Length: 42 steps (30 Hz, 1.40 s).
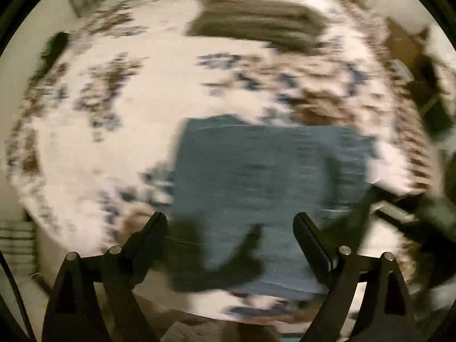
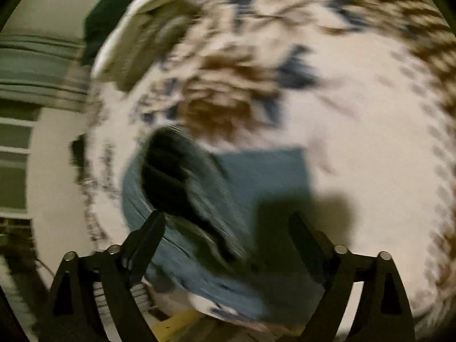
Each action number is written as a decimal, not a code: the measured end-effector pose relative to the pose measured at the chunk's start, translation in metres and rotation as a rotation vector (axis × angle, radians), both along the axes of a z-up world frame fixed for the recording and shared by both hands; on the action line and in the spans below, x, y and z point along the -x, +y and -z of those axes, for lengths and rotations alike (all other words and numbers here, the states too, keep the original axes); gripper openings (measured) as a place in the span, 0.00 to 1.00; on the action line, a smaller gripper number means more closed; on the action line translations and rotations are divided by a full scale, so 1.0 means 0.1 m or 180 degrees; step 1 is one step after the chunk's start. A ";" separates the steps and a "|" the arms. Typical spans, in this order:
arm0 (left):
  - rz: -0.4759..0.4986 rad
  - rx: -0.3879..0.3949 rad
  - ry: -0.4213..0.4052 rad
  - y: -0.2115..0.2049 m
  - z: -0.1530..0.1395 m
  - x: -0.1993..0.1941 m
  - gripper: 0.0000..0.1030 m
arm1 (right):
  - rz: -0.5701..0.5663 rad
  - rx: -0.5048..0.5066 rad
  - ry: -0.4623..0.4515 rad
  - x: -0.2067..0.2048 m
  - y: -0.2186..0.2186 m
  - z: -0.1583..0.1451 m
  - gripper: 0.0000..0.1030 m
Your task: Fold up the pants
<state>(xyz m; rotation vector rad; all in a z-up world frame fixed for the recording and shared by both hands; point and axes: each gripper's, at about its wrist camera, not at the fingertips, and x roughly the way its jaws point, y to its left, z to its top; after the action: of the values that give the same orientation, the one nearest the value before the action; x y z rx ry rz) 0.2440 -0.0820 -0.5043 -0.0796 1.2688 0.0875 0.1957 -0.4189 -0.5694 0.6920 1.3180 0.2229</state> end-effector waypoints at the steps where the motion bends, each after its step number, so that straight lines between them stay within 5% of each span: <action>1: -0.0070 -0.0032 0.0040 0.13 0.07 -0.02 0.87 | -0.0111 -0.0093 -0.0036 -0.12 0.08 0.05 0.92; 6: -0.0254 -0.0089 0.0177 0.50 0.31 -0.08 0.87 | -0.0530 -0.0342 0.0269 -0.53 0.51 0.42 0.91; 7: -0.0281 -0.0088 0.0184 0.54 0.33 -0.09 0.87 | -0.0562 -0.0275 0.0232 -0.53 0.56 0.41 0.73; 8: -0.0307 -0.0094 0.0174 0.57 0.33 -0.08 0.87 | -0.0541 -0.0153 0.0123 -0.52 0.61 0.36 0.42; 11: -0.0370 -0.0049 0.0171 0.63 0.31 -0.09 0.87 | -0.0403 0.0138 0.0113 -0.36 0.67 0.23 0.17; 13: -0.0402 0.0018 0.0162 0.68 0.27 -0.08 0.87 | -0.0288 0.0158 0.0071 -0.24 0.64 0.07 0.15; 19: -0.0275 0.0130 0.0014 0.66 0.09 -0.15 0.87 | 0.0102 0.0796 0.0068 0.40 0.15 -0.49 0.15; 24: -0.0114 0.0307 0.0061 0.50 0.23 -0.32 0.87 | 0.0677 0.0953 0.0471 0.79 -0.66 -0.21 0.16; 28: 0.0012 0.0545 0.0228 0.27 0.52 -0.57 0.87 | 0.0528 0.0729 0.0919 0.78 -0.88 0.21 0.53; 31: 0.0034 0.0808 0.0360 0.14 0.74 -0.80 0.87 | 0.0438 0.0763 0.0758 0.71 -0.91 0.15 0.85; 34: 0.0123 0.1076 0.0375 0.03 0.93 -1.00 0.86 | 0.0619 0.0512 0.0530 0.68 -1.03 0.08 0.85; 35: 0.0187 0.1182 0.0361 -0.01 0.98 -1.06 0.65 | 0.0642 0.0408 0.0547 0.66 -1.04 0.11 0.85; 37: 0.0376 0.1297 0.0327 -0.11 1.01 -1.10 0.39 | 0.0537 0.0293 0.0569 0.59 -1.01 0.22 0.85; 39: 0.0500 0.1122 0.0229 -0.19 0.96 -1.07 0.36 | 0.0338 0.0488 0.0562 0.44 -0.88 0.33 0.82; 40: 0.0517 0.1086 0.0208 -0.19 0.95 -1.06 0.33 | 0.0281 0.0569 0.0534 0.40 -0.84 0.35 0.68; 42: 0.0512 0.1044 0.0220 -0.13 0.98 -1.06 0.31 | 0.0184 0.0805 0.0496 0.30 -0.77 0.40 0.63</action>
<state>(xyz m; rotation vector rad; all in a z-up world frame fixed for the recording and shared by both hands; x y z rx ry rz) 0.3502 -0.0948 -0.6025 -0.2580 1.3451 -0.2593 0.1654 -0.4959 -0.6092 0.5395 1.4427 -0.0458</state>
